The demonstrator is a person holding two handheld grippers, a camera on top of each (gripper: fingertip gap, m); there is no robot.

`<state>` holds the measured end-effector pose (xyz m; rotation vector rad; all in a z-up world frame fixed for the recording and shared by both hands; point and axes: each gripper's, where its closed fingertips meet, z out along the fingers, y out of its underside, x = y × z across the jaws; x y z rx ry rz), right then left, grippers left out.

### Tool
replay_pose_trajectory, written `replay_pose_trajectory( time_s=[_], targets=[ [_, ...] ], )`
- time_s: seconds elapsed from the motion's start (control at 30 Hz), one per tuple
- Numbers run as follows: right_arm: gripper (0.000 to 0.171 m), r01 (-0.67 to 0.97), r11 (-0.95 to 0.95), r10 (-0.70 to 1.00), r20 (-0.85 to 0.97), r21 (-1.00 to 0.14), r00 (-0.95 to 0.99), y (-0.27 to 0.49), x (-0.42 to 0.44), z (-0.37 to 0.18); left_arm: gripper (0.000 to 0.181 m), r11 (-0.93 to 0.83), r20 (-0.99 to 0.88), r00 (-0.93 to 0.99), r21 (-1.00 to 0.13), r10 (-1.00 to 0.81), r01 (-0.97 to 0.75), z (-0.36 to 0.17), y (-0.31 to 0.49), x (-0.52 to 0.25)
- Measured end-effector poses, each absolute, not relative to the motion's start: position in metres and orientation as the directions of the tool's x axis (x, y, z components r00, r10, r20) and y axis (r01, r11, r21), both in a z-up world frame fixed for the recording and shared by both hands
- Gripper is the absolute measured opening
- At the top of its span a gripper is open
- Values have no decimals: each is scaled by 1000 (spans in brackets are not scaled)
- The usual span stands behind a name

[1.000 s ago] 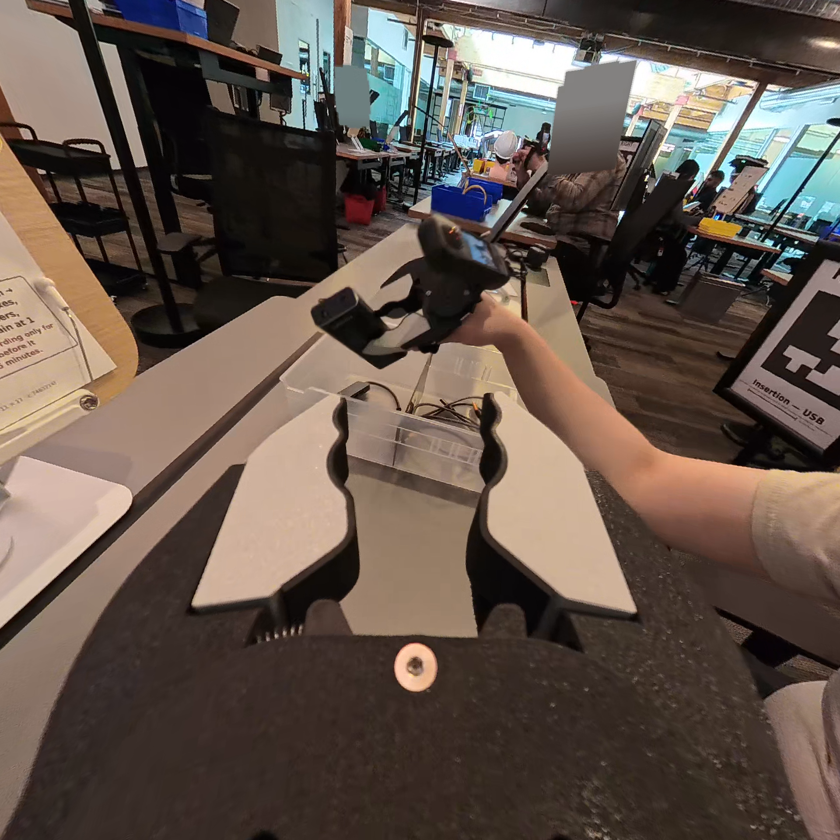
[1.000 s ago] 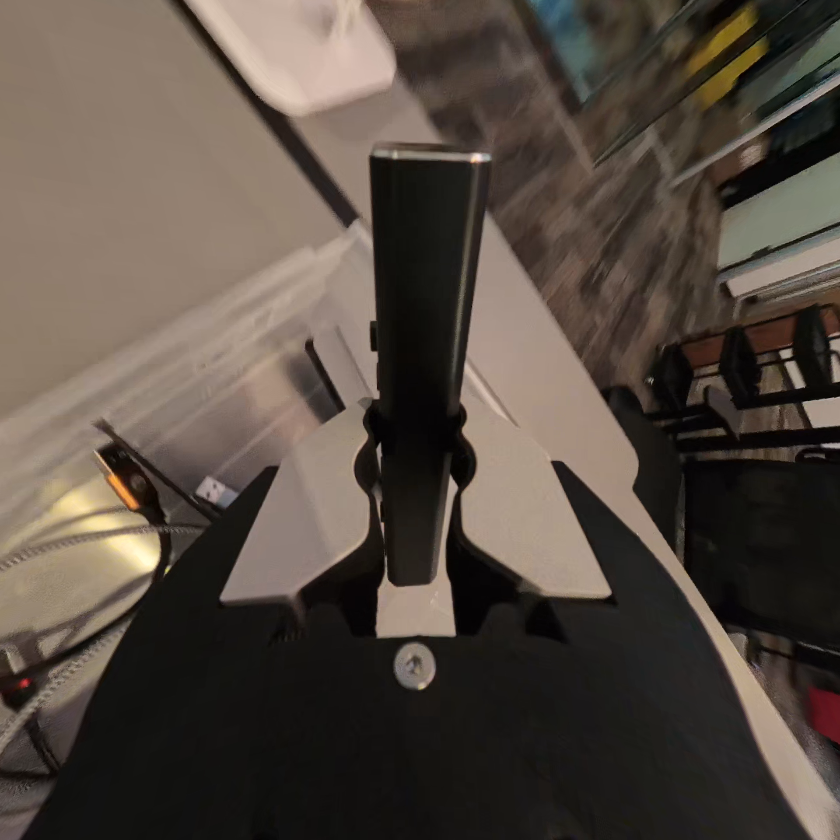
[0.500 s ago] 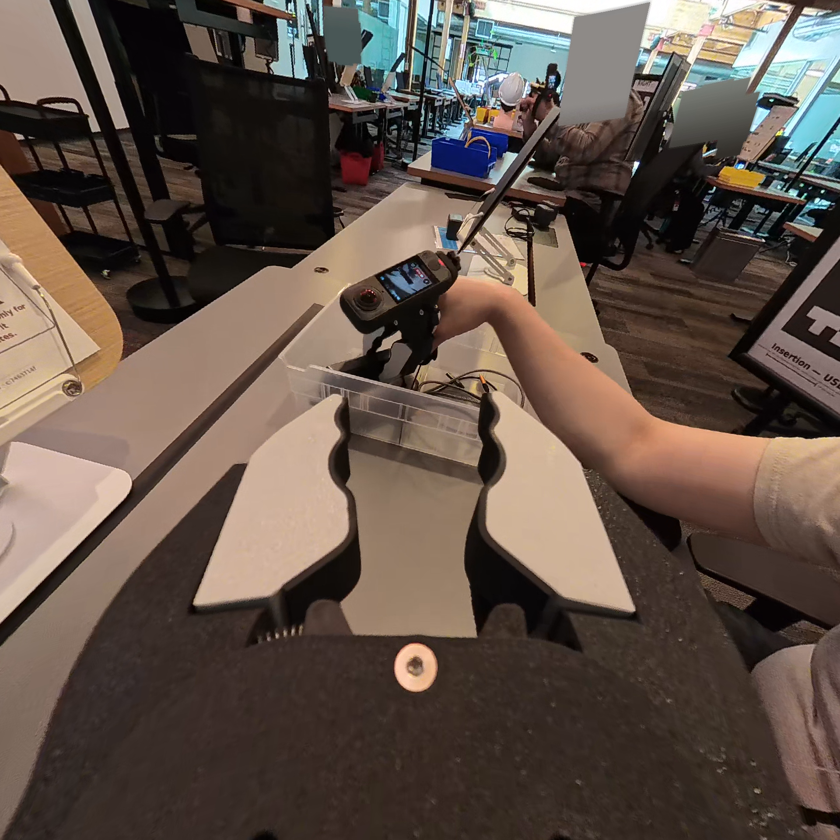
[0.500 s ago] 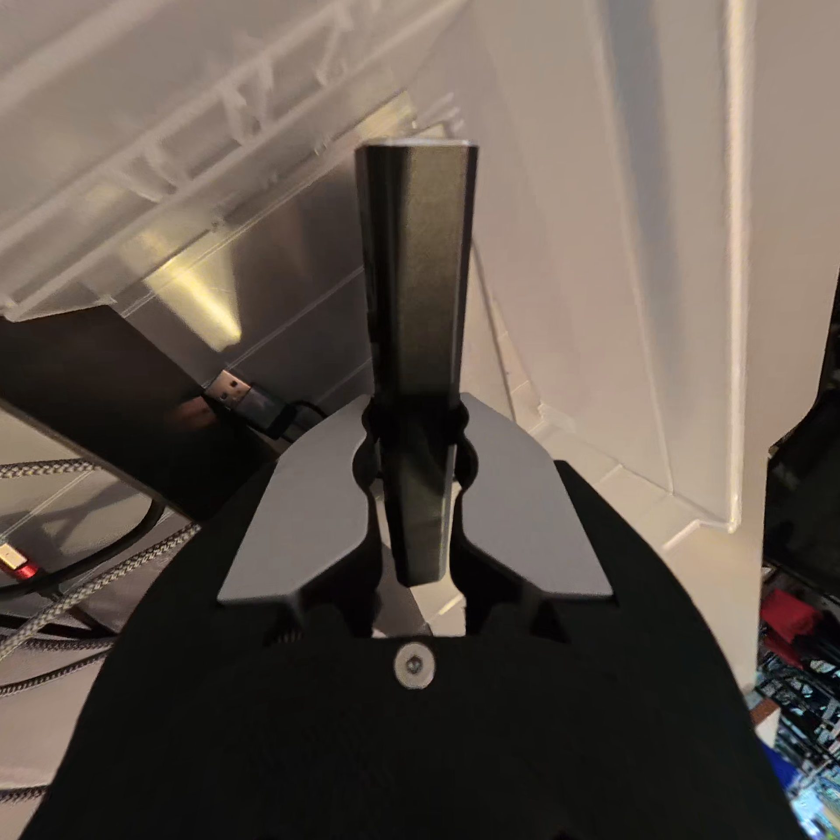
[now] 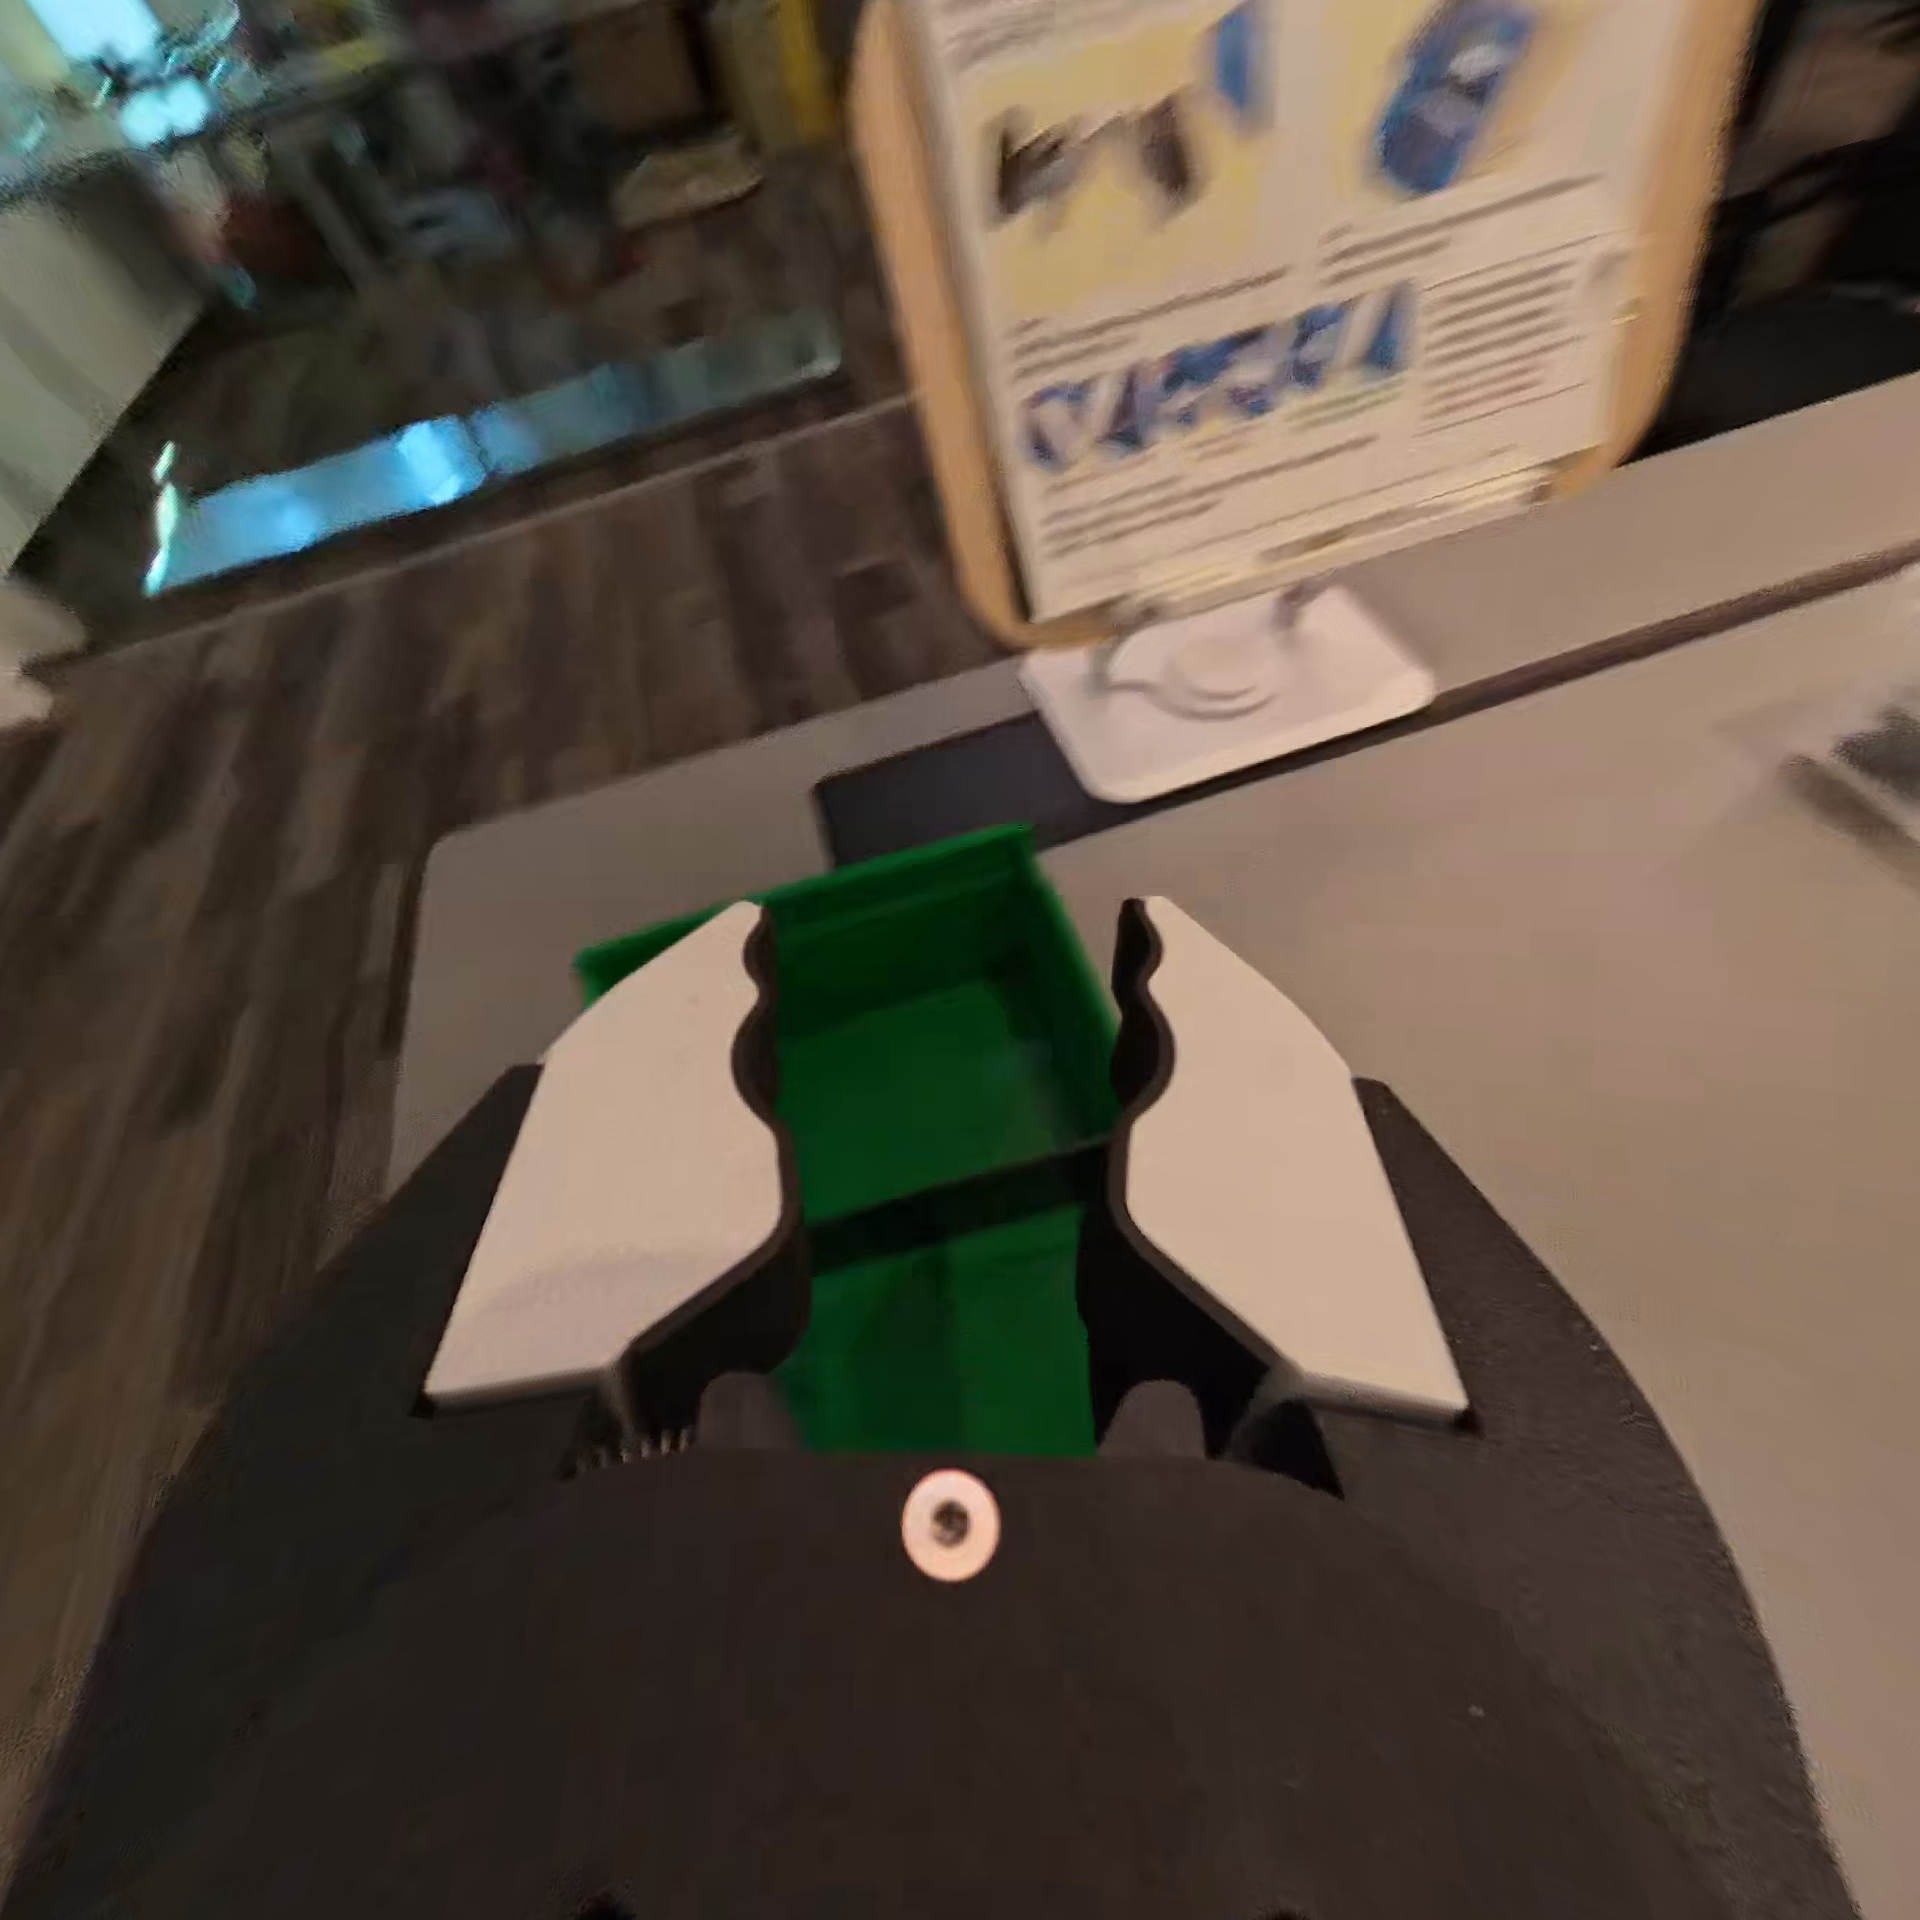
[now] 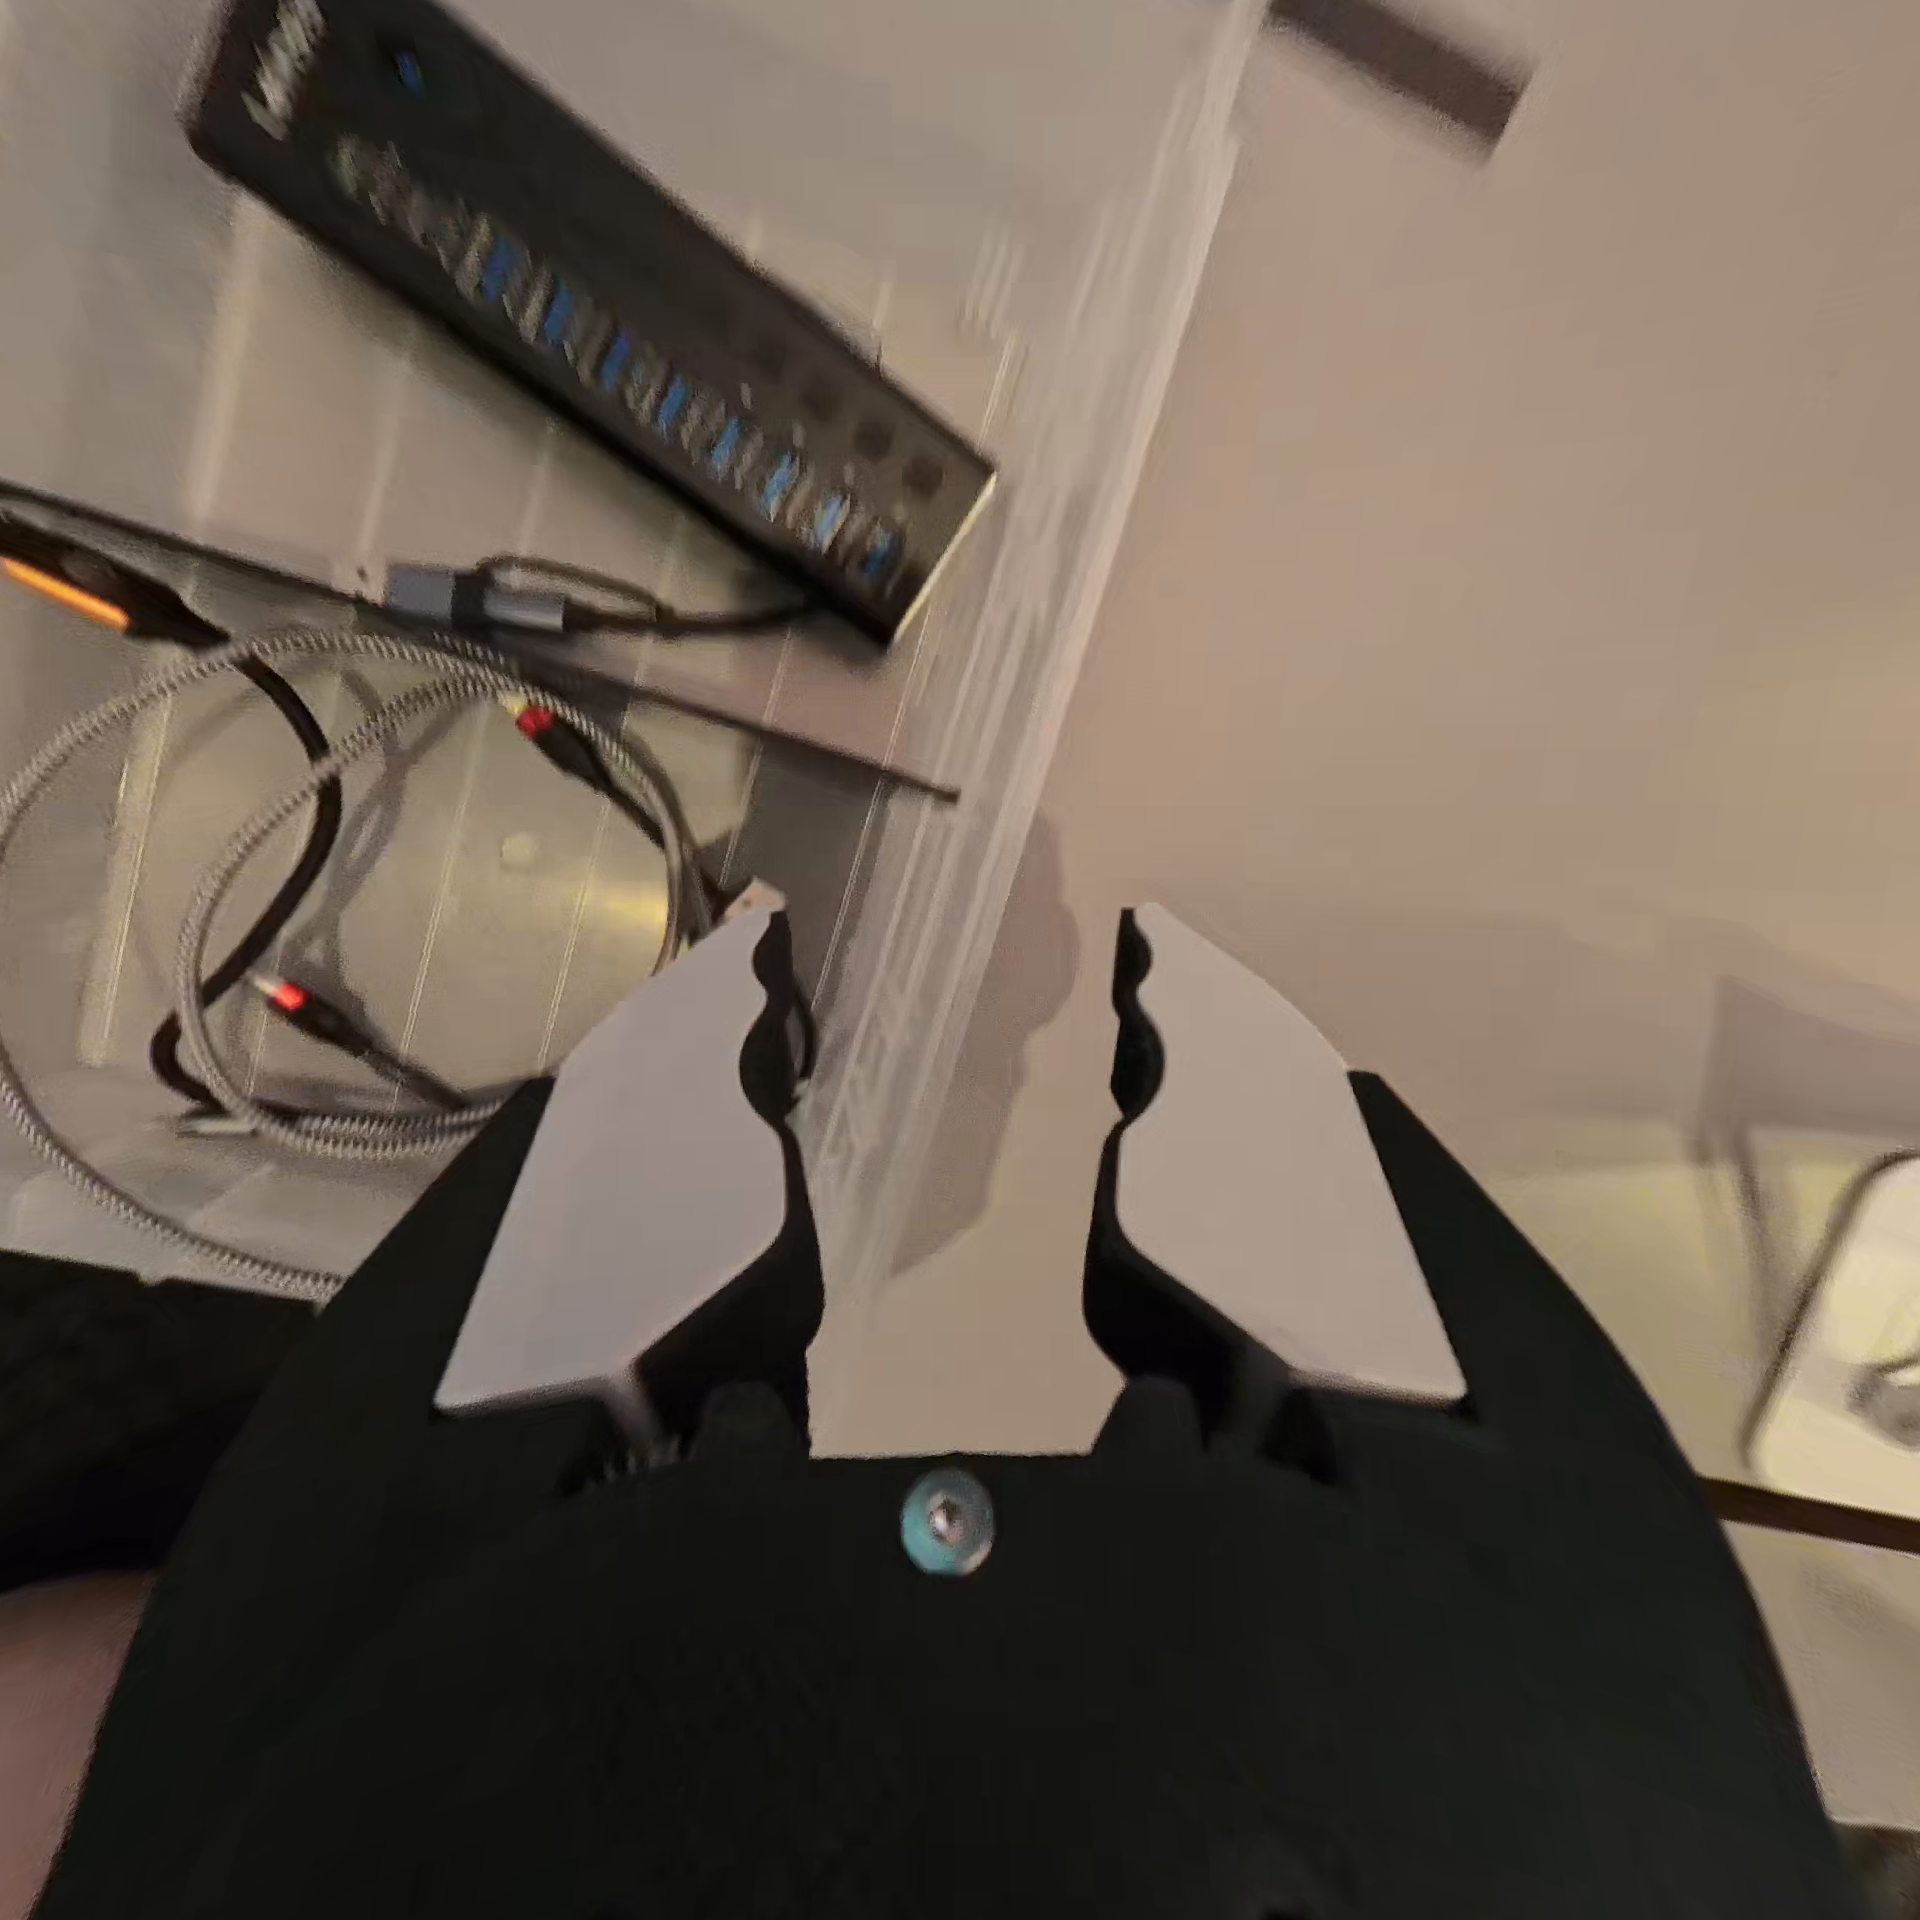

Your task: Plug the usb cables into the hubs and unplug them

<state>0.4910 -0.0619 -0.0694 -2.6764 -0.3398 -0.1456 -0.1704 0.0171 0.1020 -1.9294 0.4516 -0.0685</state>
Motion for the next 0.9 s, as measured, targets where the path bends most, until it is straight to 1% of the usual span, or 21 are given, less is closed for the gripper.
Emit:
replay_pose_trajectory(
  time_s=[0.03,0.07,0.17,0.23,0.27,0.3,0.37,0.4,0.43,0.53,0.63,0.7,0.73,0.77,0.8,0.9],
  targets=[
    [61,229,-900,206,102,-370,973,-69,492,-82,61,-384,-124,951,-894,-283,-231,93,14,-198],
    [59,202,-923,195,54,-326,979,-75,493,-92,61,-439,-74,970,-882,-232,-173,83,11,-223],
    [45,158,-964,170,-39,-216,985,-90,490,-114,60,-596,35,995,-803,-98,-30,47,-5,-282],
    [29,147,-972,167,-101,-181,981,-93,485,-122,58,-634,63,998,-772,-20,36,29,-12,-311],
    [19,134,-979,156,-136,-156,978,-96,482,-126,59,-639,70,997,-766,16,64,23,-12,-324],
    [13,115,-985,135,-163,-126,977,-99,480,-130,61,-648,72,995,-756,62,95,15,-12,-337],
    [11,87,-991,104,-189,-97,976,-101,480,-133,64,-682,80,983,-711,168,174,-6,-14,-361],
    [11,90,-991,106,-182,-96,978,-101,480,-133,66,-709,102,975,-672,199,215,-19,-15,-367],
    [10,101,-990,115,-168,-95,979,-101,481,-134,64,-742,144,971,-626,189,238,-32,-15,-366],
    [8,101,-992,112,-146,-81,983,-102,482,-134,61,-809,258,959,-536,115,242,-58,-8,-349],
    [8,97,-993,106,-144,-72,984,-102,481,-135,58,-883,221,971,-433,89,179,-84,-7,-341],
    [9,124,-990,132,-145,-67,980,-103,477,-135,44,-936,221,973,-326,63,135,-104,-12,-332],
    [10,148,-987,156,-147,-63,977,-103,474,-135,33,-957,269,962,-265,47,121,-113,-16,-322],
    [10,167,-984,175,-154,-62,972,-102,469,-135,30,-972,304,952,-210,41,109,-121,-19,-313],
    [11,180,-982,188,-164,-60,968,-102,464,-135,26,-981,284,958,-171,39,91,-127,-23,-313],
    [10,182,-983,182,-171,-19,968,-99,450,-134,15,-991,225,974,-133,-26,4,-129,-31,-307]
  ],
)
